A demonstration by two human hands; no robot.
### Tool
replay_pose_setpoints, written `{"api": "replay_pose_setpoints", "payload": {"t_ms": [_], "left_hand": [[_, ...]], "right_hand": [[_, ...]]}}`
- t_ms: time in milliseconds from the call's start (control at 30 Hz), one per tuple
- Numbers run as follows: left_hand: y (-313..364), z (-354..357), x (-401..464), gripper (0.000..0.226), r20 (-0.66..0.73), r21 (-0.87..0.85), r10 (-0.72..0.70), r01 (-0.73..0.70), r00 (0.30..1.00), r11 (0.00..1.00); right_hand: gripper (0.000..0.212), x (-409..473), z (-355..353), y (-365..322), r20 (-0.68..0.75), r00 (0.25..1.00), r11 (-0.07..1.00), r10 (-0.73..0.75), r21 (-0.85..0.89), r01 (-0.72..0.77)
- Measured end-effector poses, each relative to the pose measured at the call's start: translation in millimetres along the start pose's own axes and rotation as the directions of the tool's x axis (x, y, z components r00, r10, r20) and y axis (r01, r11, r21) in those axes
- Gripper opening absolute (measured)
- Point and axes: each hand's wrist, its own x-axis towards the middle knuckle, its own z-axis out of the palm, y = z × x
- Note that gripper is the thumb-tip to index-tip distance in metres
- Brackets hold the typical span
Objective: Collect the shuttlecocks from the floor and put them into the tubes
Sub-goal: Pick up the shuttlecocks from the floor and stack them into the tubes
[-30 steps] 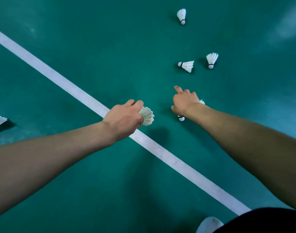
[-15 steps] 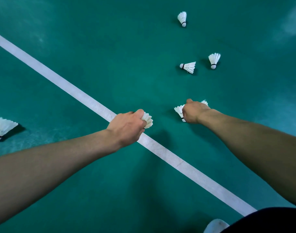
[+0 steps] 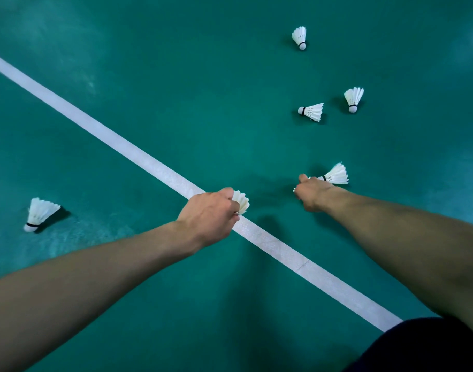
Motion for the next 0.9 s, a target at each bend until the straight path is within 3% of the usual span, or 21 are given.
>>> {"api": "replay_pose_setpoints", "payload": {"t_ms": [233,333,467,633,767,900], "left_hand": [[14.7,5.4,3.7,0.03,0.026,-0.003,0.05,-0.05,0.998,0.999],[17.3,1.1,9.2,0.03,0.057,0.024,0.052,-0.053,0.997,0.998],[21.0,-3.9,21.7,0.028,0.069,0.032,0.03,-0.032,0.997,0.999],[21.5,-28.0,25.2,0.025,0.078,0.003,-0.004,0.004,0.997,1.0],[23.4,-116.0,19.8,0.019,0.074,-0.105,-0.045,0.052,0.996,0.993],[39.4,-279.3,2.1,0.017,0.19,-0.013,-0.064,0.067,0.98,0.998]], "right_hand": [[0.035,-1.9,14.0,14.1,0.031,0.997,0.994,0.066,-0.09,-0.063],[0.015,-2.1,5.4,11.8,-0.054,0.995,0.996,0.083,0.031,-0.081],[0.008,2.7,-10.7,4.1,-0.163,0.979,0.97,0.124,0.227,-0.085],[0.034,-11.6,-40.3,5.5,-0.271,0.959,0.896,0.077,0.442,0.053],[0.043,-77.2,-102.8,32.3,-0.247,0.967,0.829,0.066,0.553,0.084],[0.004,-202.8,-215.7,77.9,-0.248,0.963,0.726,0.104,0.681,0.097]]}}
